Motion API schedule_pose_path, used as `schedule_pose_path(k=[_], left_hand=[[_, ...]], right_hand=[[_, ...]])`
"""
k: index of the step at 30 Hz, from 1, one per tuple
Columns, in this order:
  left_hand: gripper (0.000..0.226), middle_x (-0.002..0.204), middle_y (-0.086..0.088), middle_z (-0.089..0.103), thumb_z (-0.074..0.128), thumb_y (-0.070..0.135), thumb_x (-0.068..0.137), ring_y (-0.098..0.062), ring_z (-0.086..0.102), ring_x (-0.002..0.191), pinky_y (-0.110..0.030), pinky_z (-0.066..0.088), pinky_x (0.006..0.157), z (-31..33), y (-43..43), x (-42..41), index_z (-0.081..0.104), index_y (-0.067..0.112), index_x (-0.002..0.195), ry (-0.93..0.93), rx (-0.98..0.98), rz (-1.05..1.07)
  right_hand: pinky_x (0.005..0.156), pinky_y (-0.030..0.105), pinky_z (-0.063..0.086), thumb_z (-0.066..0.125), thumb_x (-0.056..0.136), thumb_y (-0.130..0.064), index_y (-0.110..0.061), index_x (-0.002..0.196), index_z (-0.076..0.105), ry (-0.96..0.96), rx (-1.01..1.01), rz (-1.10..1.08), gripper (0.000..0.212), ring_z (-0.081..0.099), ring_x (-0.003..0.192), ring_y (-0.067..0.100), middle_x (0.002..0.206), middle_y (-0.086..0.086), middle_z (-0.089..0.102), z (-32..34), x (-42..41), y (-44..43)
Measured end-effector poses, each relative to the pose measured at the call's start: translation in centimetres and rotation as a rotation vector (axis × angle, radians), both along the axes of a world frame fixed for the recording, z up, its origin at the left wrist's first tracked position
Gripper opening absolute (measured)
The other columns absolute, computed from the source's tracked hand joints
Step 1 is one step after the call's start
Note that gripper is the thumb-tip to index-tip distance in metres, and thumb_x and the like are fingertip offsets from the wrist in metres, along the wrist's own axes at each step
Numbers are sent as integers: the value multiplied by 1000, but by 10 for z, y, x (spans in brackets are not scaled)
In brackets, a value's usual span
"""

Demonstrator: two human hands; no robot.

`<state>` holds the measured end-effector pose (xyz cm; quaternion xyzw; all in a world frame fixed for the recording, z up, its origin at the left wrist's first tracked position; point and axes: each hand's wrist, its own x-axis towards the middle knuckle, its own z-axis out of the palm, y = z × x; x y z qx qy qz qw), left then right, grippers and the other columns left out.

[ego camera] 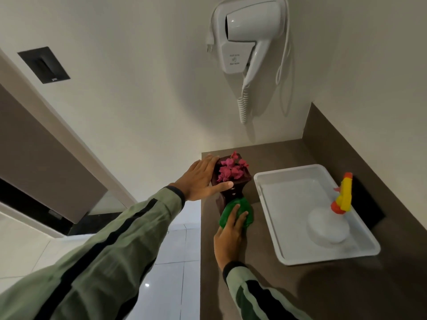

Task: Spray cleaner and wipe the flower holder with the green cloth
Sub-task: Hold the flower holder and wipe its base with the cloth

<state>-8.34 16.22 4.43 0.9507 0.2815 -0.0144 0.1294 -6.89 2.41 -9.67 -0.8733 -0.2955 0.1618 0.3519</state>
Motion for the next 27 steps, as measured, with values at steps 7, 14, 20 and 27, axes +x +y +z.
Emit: schedule_pose_path(k=[7,14,20,27], left_hand=[[110,162,-13,24,27,88,75,-29,18,151,-49,16,124,-3,1,-1,13,13,155,11,40,7],[110,162,-13,23,28,87,76,-28,16,151,-48,14,124,2,-1,-1,12,13,155,29,47,5],[107,162,-13,24,22,85,76,-28,14,152,-51,16,123,3,0,0,13,12,155,25,0,2],[108,149,-14,39,19,89,74,-30,35,139,-48,28,120,5,1,3,24,10,149,15,2,-29]], right_hand=[[113,41,38,53,92,-11,-27,151,10,-46,-30,343,75,30,143,32,163,10,9,-5,3,-28],[109,31,37,60,88,-1,-20,149,24,-17,293,128,74,42,136,26,154,8,36,31,31,-70],[98,30,40,55,92,-3,-13,152,7,194,567,-226,77,49,129,33,151,19,38,85,38,-21],[113,53,35,50,94,-4,-24,143,-11,275,590,-215,81,24,145,36,161,18,9,86,0,14]])
